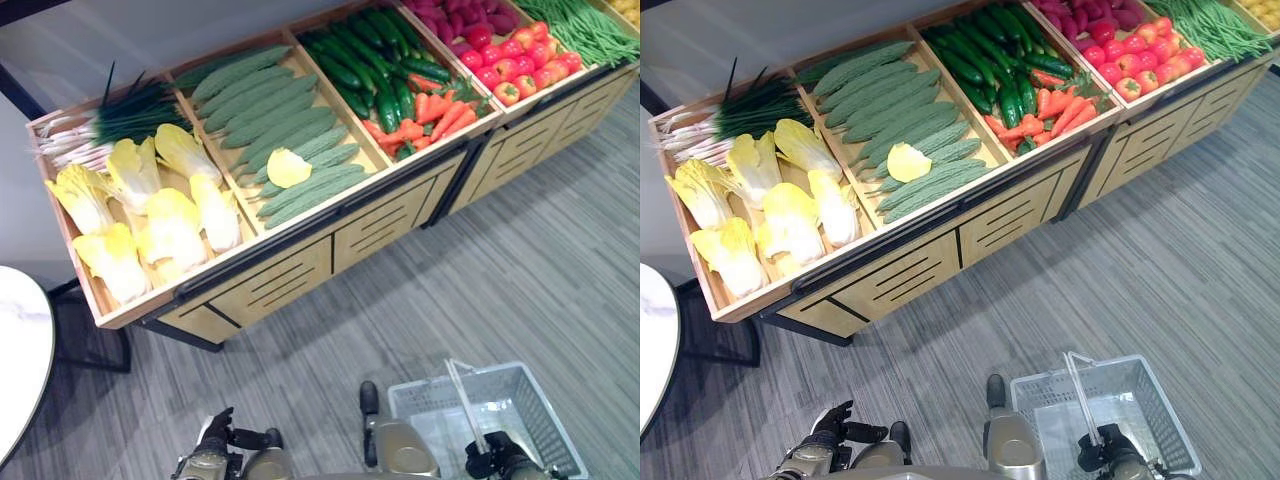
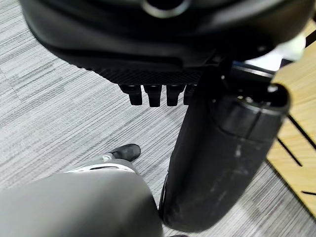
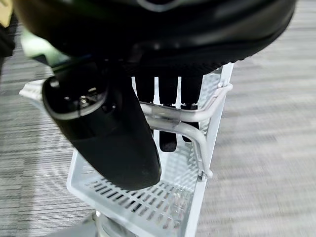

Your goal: Get the vegetables into the basket

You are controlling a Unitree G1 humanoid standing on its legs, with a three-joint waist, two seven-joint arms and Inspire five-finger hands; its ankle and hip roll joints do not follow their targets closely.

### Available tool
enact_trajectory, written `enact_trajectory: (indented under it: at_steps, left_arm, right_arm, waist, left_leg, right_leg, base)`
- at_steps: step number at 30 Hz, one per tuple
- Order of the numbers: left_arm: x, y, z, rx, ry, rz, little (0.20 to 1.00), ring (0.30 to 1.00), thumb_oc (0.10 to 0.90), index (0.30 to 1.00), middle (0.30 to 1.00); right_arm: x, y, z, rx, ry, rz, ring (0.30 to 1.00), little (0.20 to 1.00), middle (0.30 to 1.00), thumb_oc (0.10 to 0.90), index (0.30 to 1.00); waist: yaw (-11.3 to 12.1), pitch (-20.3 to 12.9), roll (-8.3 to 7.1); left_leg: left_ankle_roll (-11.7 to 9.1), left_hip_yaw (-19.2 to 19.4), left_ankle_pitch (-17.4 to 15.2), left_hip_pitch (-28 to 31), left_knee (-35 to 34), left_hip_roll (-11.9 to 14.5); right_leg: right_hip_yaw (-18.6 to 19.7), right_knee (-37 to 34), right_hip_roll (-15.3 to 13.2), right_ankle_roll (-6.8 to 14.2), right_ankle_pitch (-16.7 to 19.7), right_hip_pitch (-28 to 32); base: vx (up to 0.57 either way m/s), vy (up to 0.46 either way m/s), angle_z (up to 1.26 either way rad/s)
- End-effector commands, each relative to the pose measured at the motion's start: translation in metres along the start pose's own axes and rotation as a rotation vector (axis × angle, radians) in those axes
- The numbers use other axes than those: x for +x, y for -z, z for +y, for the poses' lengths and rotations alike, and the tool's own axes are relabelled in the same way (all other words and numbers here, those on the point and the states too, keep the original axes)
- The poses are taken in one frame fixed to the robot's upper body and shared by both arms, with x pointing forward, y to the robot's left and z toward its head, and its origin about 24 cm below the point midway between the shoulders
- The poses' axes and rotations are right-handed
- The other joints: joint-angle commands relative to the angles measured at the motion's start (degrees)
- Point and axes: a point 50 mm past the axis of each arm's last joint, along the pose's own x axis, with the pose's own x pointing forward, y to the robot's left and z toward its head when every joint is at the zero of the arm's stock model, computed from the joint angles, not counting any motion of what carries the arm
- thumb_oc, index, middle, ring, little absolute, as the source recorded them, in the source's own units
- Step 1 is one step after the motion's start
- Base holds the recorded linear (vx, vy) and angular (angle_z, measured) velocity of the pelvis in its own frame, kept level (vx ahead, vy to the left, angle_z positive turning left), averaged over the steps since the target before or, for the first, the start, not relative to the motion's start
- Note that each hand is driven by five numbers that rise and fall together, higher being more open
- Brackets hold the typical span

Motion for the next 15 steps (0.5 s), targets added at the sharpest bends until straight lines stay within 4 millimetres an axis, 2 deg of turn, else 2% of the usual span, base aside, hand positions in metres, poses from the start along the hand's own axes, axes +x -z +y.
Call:
enact_trajectory:
  at_steps: [1, 4, 7, 10, 11, 13, 15]
  left_arm:
    - [0.002, -0.006, 0.013, 0.019, -0.047, -0.017, 1.0, 1.0, 0.9, 1.0, 1.0]
    - [0.002, -0.007, 0.009, 0.012, -0.035, -0.024, 1.0, 1.0, 0.9, 1.0, 1.0]
    - [0.002, -0.007, 0.008, 0.017, -0.034, -0.017, 1.0, 1.0, 0.9, 1.0, 1.0]
    - [0.002, -0.01, 0.008, -0.013, -0.035, -0.032, 1.0, 1.0, 0.9, 1.0, 1.0]
    - [0.002, -0.009, 0.009, -0.026, -0.04, -0.032, 1.0, 1.0, 0.9, 1.0, 1.0]
    - [0.002, -0.01, 0.008, -0.033, -0.038, -0.037, 1.0, 1.0, 0.9, 1.0, 1.0]
    - [0.001, -0.007, 0.009, -0.035, -0.039, -0.029, 1.0, 1.0, 0.9, 1.0, 1.0]
  right_arm:
    - [-0.006, 0.031, -0.008, -0.026, 0.021, 0.077, 0.3, 0.3, 0.3, 0.4, 0.3]
    - [-0.009, 0.041, -0.006, 0.003, 0.026, 0.104, 0.3, 0.3, 0.3, 0.4, 0.3]
    - [-0.012, 0.048, -0.003, 0.028, 0.027, 0.129, 0.3, 0.3, 0.3, 0.4, 0.3]
    - [-0.012, 0.047, -0.001, 0.03, 0.028, 0.128, 0.3, 0.3, 0.3, 0.4, 0.3]
    - [-0.011, 0.046, -0.001, 0.017, 0.024, 0.122, 0.3, 0.3, 0.3, 0.4, 0.3]
    - [-0.011, 0.045, -0.001, 0.011, 0.021, 0.117, 0.3, 0.3, 0.3, 0.4, 0.3]
    - [-0.011, 0.043, 0.001, 0.005, 0.014, 0.111, 0.3, 0.3, 0.3, 0.4, 0.3]
  waist:
    - [-0.6, 1.1, -2.78]
    - [-1.1, 2.0, -2.1]
    - [-1.6, 2.3, -1.17]
    - [-1.3, 2.1, -0.27]
    - [-0.9, 2.0, 0.24]
    - [-0.6, 2.2, 0.27]
    - [-0.4, 1.9, 0.32]
  left_leg:
    - [1.5, 3.0, -10.2, 0.8, 7.8, -2.8]
    - [1.8, 7.5, -8.4, -0.8, 7.9, -0.9]
    - [1.4, 13.2, -6.7, -2.1, 1.9, 1.1]
    - [0.4, 13.5, -3.3, -3.8, -2.6, 2.8]
    - [-0.2, 13.2, -1.2, -4.9, -4.7, 3.9]
    - [-0.4, 12.9, -0.6, -5.0, -5.3, 4.0]
    - [0.0, 13.6, -1.4, -4.1, -6.0, 3.4]
  right_leg:
    - [0.6, 5.4, -3.3, 3.9, -5.4, -0.7]
    - [-2.1, 6.2, -3.7, 2.9, -7.4, 0.7]
    - [-5.4, 6.2, -4.8, 3.1, -8.5, 1.5]
    - [-6.6, 5.5, -5.5, 3.9, -8.7, 2.1]
    - [-6.4, 5.2, -5.8, 4.4, -9.2, 3.3]
    - [-6.2, 5.3, -6.2, 4.6, -9.4, 4.0]
    - [-6.0, 5.1, -6.8, 5.1, -9.6, 5.0]
  base:
    - [0.08, -0.213, 0.87]
    - [0.05, -0.114, 0.7]
    - [0.04, -0.007, 0.73]
    - [0.14, 0.121, 0.45]
    - [0.2, 0.151, 0.4]
    - [0.17, 0.143, 0.26]
    - [0.18, 0.228, -0.13]
